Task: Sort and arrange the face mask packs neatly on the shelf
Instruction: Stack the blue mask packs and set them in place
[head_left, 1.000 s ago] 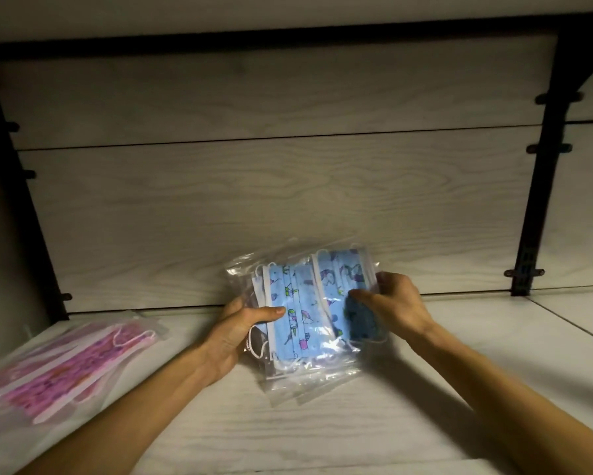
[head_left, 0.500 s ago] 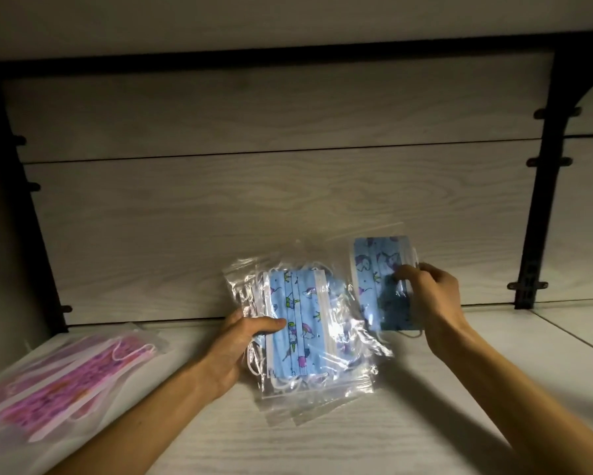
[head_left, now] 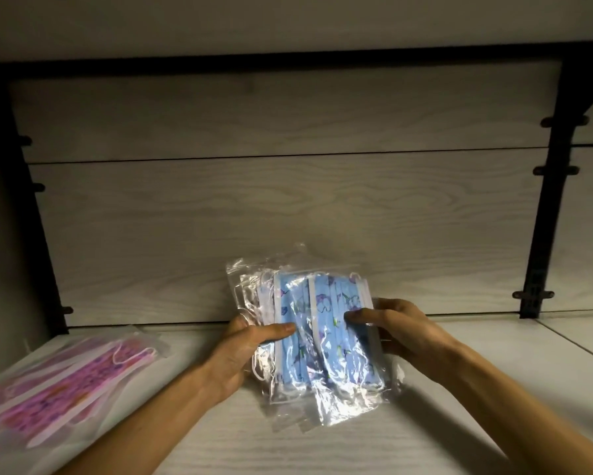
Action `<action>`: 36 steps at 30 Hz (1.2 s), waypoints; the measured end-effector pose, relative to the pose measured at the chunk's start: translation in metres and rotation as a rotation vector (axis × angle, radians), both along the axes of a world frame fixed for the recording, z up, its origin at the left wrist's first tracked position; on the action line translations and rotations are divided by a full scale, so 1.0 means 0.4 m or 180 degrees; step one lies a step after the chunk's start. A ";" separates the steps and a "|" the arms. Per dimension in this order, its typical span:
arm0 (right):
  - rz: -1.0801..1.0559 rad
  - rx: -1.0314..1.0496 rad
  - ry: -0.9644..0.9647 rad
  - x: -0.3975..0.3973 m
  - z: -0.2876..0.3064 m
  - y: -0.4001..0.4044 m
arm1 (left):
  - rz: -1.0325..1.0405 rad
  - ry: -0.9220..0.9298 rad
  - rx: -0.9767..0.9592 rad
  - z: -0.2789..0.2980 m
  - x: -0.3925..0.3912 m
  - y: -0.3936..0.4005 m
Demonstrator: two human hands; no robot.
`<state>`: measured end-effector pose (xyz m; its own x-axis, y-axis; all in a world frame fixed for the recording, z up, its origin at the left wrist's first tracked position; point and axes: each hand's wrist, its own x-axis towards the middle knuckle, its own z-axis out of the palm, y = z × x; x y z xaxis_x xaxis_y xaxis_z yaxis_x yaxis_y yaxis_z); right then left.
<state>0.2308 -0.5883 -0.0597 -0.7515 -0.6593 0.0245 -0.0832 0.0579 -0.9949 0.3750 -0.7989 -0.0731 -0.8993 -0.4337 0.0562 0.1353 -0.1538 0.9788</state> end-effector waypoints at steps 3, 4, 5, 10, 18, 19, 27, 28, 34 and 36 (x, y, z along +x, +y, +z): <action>-0.0311 -0.0128 0.0074 0.000 0.007 0.001 | 0.0075 -0.0069 -0.0010 0.003 -0.001 0.006; -0.0529 -0.0163 0.0175 -0.002 0.010 0.002 | 0.0072 -0.0105 0.0016 0.006 0.001 0.007; -0.0748 -0.0197 0.0239 -0.005 0.013 0.002 | 0.0072 -0.0147 0.0048 0.010 0.002 0.008; -0.1229 -0.0505 0.0158 -0.013 0.026 0.011 | 0.0037 -0.0188 0.0041 0.016 0.007 0.003; -0.1220 -0.0828 -0.0069 -0.022 0.028 0.014 | 0.0014 -0.0078 0.0037 0.017 0.008 -0.005; -0.1134 -0.0845 -0.0099 -0.023 0.025 0.014 | 0.0021 -0.0087 0.0025 0.019 0.010 -0.003; -0.1042 -0.0407 0.0601 -0.013 0.004 -0.008 | 0.0284 -0.0039 -0.0124 0.010 0.000 0.000; -0.1133 -0.0291 0.0915 -0.015 0.004 -0.004 | 0.0308 -0.0028 -0.0161 0.009 -0.002 -0.002; -0.1041 0.0178 0.2145 -0.046 0.074 0.050 | 0.0372 -0.0236 -0.0251 0.006 -0.004 -0.019; -0.0525 0.0786 0.2321 -0.051 0.120 0.059 | 0.0300 -0.0303 -0.0265 0.009 -0.004 -0.020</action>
<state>0.2104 -0.5648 -0.0118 -0.6906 -0.5913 0.4164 -0.6812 0.3384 -0.6492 0.3736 -0.8070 -0.0696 -0.8579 -0.5138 0.0117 0.0512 -0.0627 0.9967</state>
